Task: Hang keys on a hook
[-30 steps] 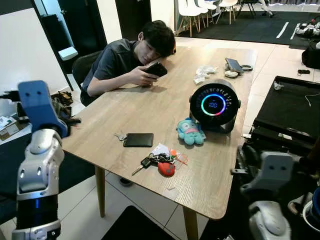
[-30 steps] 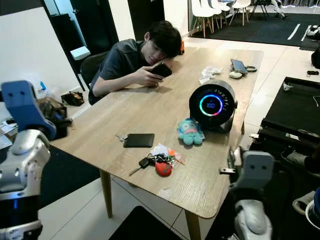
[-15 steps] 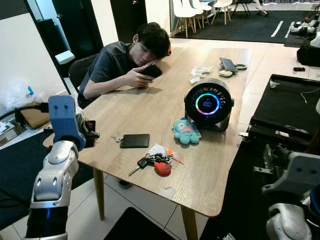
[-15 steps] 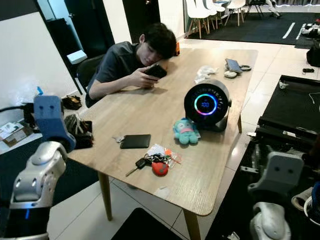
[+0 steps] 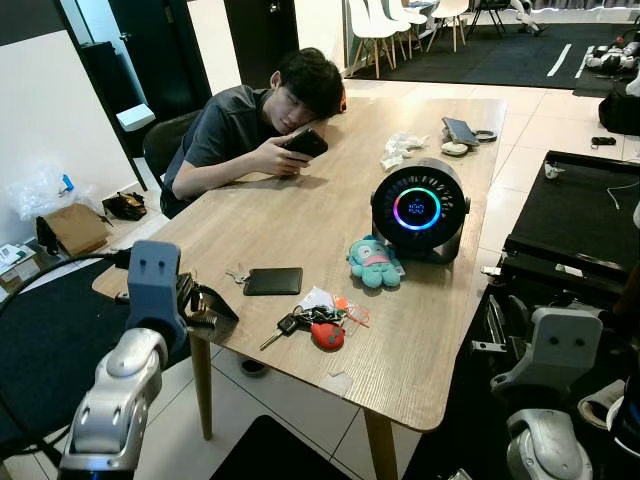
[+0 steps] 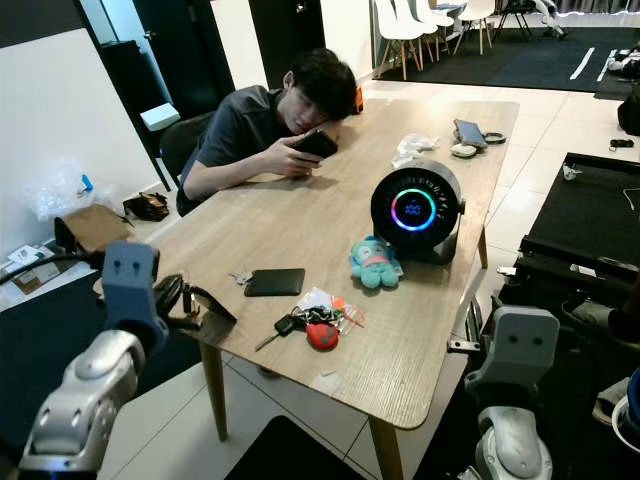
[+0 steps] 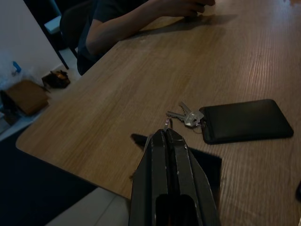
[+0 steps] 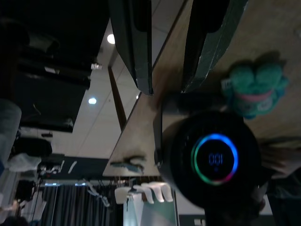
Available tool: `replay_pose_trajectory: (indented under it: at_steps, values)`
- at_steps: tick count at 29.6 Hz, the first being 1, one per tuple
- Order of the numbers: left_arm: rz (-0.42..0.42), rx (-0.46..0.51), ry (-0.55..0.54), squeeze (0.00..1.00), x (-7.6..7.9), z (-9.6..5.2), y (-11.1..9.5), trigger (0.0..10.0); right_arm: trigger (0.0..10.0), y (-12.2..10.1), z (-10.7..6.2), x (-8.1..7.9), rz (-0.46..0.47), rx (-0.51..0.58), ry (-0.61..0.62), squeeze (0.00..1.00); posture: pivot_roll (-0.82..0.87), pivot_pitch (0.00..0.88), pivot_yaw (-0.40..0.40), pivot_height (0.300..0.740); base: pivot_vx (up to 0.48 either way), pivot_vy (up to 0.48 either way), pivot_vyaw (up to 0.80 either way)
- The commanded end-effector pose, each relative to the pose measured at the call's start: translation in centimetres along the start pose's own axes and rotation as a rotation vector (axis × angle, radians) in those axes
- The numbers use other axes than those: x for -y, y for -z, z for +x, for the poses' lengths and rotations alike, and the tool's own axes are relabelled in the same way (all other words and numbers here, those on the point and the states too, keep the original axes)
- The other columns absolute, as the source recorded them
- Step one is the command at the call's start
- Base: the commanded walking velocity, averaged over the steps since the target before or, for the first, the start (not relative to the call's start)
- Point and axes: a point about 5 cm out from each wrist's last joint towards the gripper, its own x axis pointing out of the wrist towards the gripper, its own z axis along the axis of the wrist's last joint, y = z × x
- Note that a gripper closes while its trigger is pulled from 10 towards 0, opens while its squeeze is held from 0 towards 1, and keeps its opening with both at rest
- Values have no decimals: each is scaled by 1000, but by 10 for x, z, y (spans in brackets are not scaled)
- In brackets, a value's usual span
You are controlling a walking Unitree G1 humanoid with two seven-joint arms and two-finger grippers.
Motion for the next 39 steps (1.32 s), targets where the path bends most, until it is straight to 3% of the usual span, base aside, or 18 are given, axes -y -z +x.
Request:
replay_pose_trajectory:
  at_steps: [1,10,39]
  values:
    - [13,4,-10,0,4,-3,4,10000,10000,5,0,-3,8,-21,-15,0,-12,137,155,740,0,0,0]
    - [11,30,-6,0,10,-2,0,10000,10000,6,0,-4,11,-25,-27,0,-12,136,146,740,-82,0,0]
    - [31,40,-14,0,6,0,2,10000,10000,9,1,-7,16,-32,-38,0,-10,135,146,740,-262,0,0]
